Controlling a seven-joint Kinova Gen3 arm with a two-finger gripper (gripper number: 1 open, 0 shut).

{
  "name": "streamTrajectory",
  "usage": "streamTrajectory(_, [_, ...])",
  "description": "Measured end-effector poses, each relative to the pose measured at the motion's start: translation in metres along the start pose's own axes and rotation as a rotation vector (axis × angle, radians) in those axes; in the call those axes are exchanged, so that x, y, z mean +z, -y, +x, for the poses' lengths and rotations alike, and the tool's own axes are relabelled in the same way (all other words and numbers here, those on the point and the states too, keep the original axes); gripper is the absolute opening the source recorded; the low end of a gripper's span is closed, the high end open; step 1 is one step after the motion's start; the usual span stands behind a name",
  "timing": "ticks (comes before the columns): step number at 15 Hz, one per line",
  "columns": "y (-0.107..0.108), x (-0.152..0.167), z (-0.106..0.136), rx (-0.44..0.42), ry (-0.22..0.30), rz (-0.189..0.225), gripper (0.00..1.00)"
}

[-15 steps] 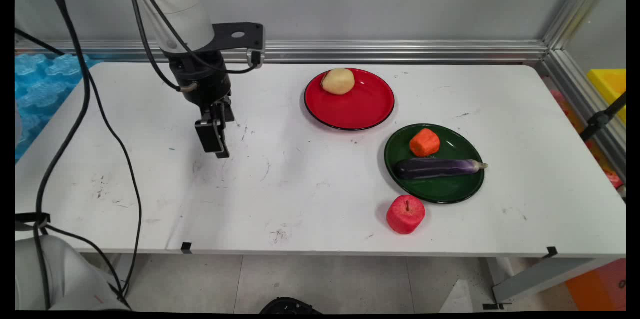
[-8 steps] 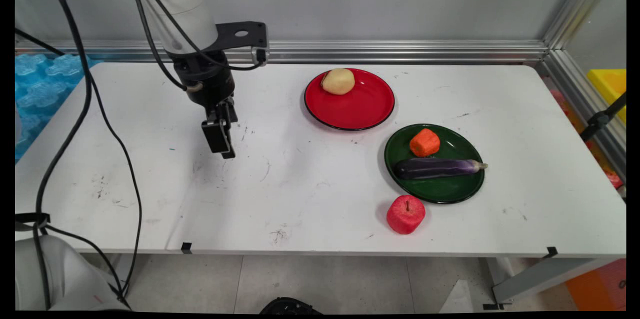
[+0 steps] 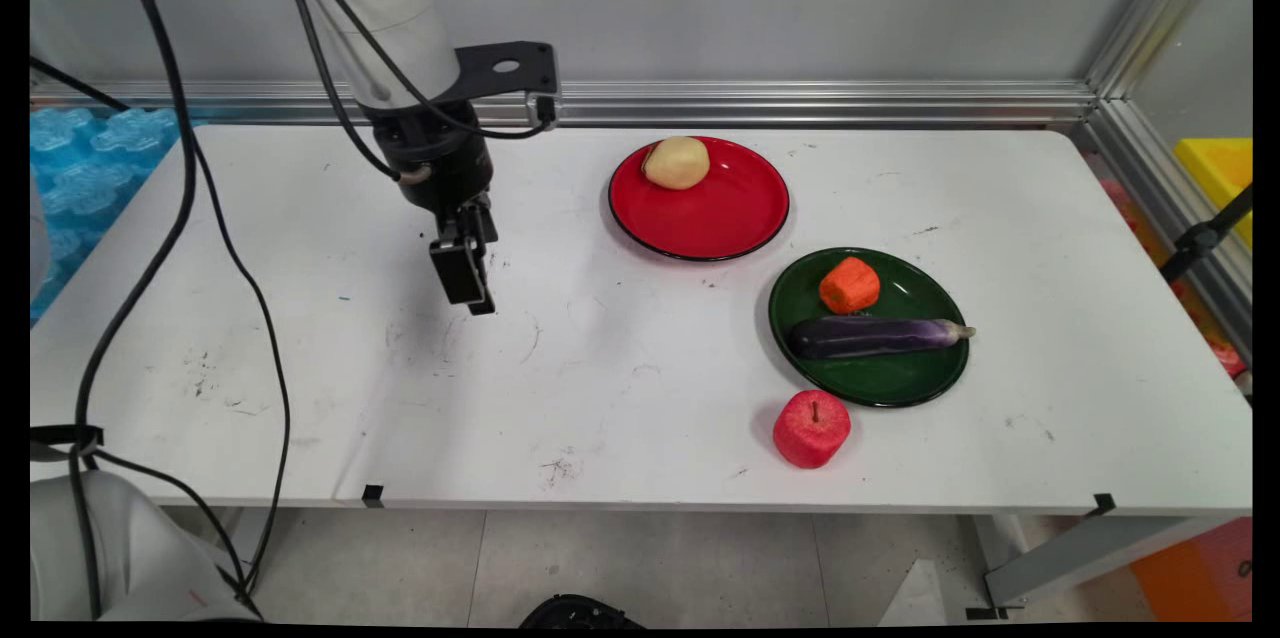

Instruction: Pick up the eggplant from the green plate

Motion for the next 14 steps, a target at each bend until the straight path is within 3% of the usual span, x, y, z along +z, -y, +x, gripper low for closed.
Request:
streamTrajectory(7, [0.002, 0.002, 0.016, 0.044, -0.017, 0.013, 1.0])
streamTrajectory(14, [0.006, 0.005, 0.054, 0.074, -0.091, 0.035, 1.0])
